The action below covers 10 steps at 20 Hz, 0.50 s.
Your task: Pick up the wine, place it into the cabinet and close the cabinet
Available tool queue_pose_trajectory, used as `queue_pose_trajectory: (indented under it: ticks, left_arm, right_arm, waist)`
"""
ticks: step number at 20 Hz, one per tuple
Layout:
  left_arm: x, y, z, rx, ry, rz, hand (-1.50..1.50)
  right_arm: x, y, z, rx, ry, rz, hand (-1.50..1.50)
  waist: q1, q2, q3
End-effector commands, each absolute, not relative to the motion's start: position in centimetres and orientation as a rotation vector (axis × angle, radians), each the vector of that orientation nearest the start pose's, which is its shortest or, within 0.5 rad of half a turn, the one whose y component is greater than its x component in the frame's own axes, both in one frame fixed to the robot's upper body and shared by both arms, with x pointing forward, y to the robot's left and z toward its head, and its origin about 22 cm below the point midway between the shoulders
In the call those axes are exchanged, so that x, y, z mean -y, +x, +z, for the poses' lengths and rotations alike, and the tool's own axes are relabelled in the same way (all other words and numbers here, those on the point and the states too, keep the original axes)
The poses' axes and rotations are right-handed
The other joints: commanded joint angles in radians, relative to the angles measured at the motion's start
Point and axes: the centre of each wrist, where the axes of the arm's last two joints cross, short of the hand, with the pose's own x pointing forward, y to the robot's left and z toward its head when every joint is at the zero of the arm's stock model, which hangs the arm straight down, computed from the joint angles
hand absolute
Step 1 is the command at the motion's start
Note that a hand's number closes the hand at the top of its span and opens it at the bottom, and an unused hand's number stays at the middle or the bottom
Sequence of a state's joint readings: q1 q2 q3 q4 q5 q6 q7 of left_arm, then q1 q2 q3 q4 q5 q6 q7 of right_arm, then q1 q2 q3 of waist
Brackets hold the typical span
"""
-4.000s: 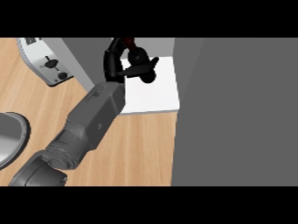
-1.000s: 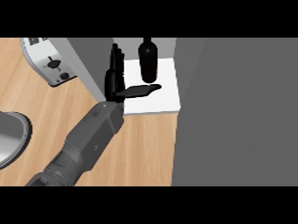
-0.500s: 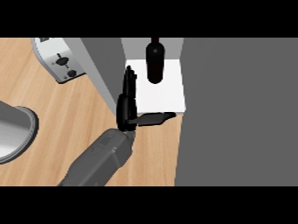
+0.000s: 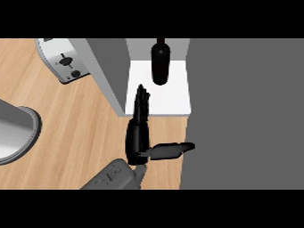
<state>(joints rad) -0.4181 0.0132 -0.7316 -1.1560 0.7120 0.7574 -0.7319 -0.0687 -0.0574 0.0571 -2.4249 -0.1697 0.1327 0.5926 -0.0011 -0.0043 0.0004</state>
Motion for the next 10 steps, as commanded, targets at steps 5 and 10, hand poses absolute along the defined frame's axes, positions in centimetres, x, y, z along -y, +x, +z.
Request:
queue_pose_trajectory:
  ticks: [5, 10]
  left_arm:
    - [-7.3, 21.5, 0.9, 1.912, -0.101, 0.247, -1.50]
    - [-6.9, 20.0, 2.8, 1.916, -0.094, 0.280, -1.50]
  right_arm:
    - [22.5, 12.3, 20.7, 1.911, 0.240, 0.267, -1.50]
    - [22.3, 13.4, 21.7, 1.926, 0.259, 0.276, -1.50]
  waist:
    - [0.001, -0.002, 0.000]
    - [0.001, 0.000, 0.000]
